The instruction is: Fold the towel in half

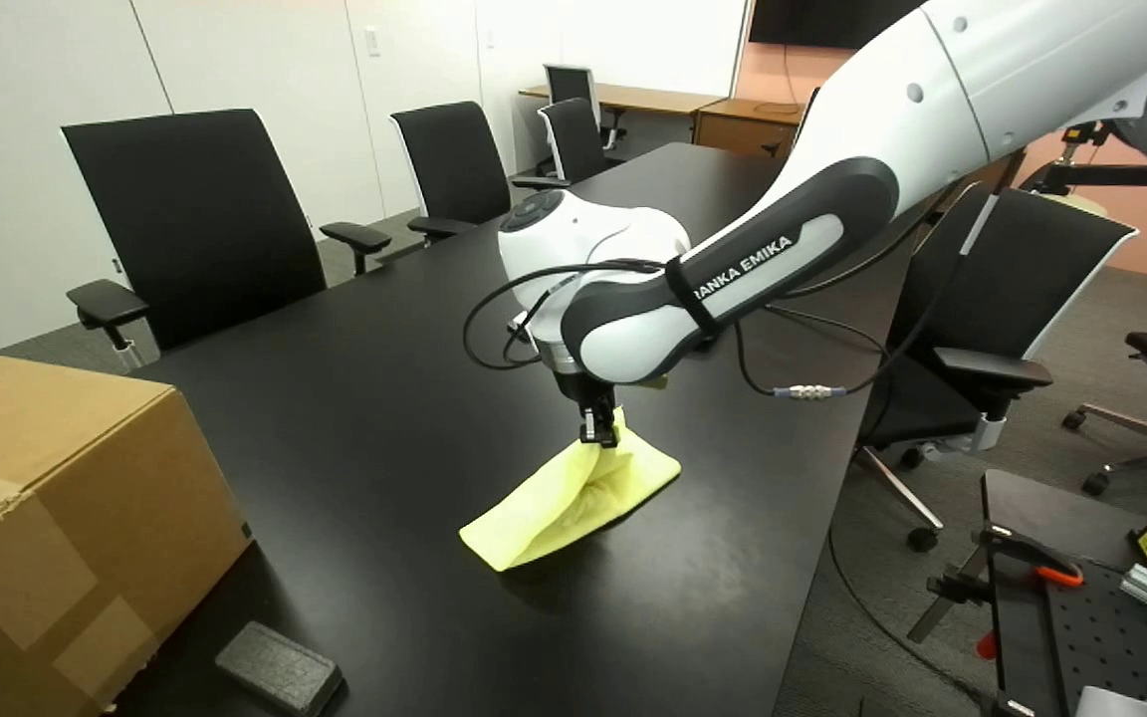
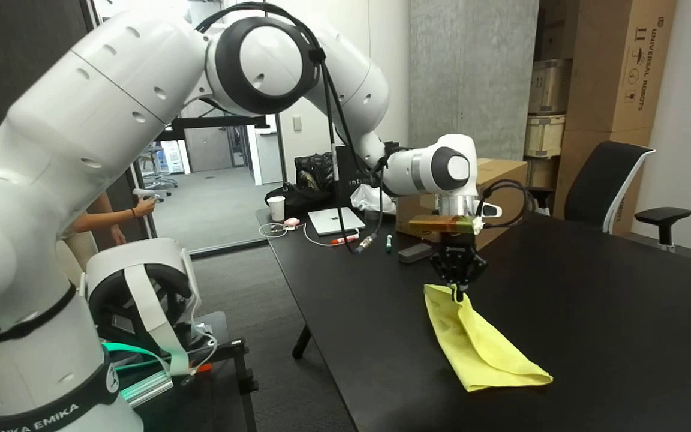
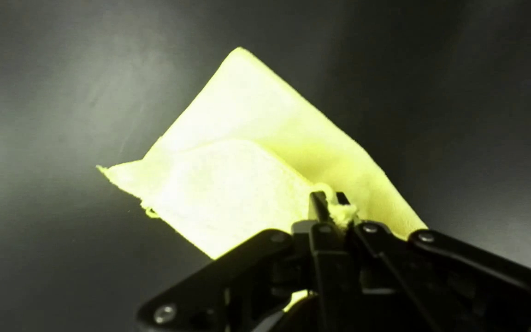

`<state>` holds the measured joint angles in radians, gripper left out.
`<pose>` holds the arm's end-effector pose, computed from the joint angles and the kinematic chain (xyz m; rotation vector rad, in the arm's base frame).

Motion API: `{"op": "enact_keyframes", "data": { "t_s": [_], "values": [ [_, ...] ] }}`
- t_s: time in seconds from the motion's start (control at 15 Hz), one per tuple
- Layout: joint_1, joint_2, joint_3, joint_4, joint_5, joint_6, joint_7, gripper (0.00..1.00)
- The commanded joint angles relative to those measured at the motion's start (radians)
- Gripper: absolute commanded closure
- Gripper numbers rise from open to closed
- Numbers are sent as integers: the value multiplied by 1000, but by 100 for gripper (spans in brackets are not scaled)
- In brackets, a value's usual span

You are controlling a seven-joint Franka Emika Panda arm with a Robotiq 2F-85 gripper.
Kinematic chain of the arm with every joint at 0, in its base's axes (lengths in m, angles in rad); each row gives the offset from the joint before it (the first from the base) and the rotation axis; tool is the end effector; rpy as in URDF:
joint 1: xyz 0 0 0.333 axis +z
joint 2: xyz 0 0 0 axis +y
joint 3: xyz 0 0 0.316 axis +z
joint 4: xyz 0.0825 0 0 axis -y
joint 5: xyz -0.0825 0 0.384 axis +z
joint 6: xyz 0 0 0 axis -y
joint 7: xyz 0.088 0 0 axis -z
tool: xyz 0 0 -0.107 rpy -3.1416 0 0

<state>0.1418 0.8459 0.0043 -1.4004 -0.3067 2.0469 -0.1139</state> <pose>0.7041 0.0863 0.1847 2.8058 0.6092 -0.2800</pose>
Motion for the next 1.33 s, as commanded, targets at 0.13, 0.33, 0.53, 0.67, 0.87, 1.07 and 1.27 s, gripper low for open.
{"op": "enact_keyframes", "data": {
  "t_s": [0.13, 0.33, 0.53, 0.67, 0.87, 1.07, 1.27],
  "values": [
    [18, 132, -2, 245, -53, -47, -133, 96],
    [25, 177, 16, 322, -41, -59, -203, 95],
    [37, 207, 51, 362, -28, -81, -292, 95],
    [49, 219, 73, 378, -24, -94, -342, 95],
    [71, 261, 77, 427, -30, -119, -375, 95],
    [73, 309, 63, 491, -28, -161, -386, 95],
    [57, 370, 45, 589, -18, -208, -382, 95]
  ]
}}
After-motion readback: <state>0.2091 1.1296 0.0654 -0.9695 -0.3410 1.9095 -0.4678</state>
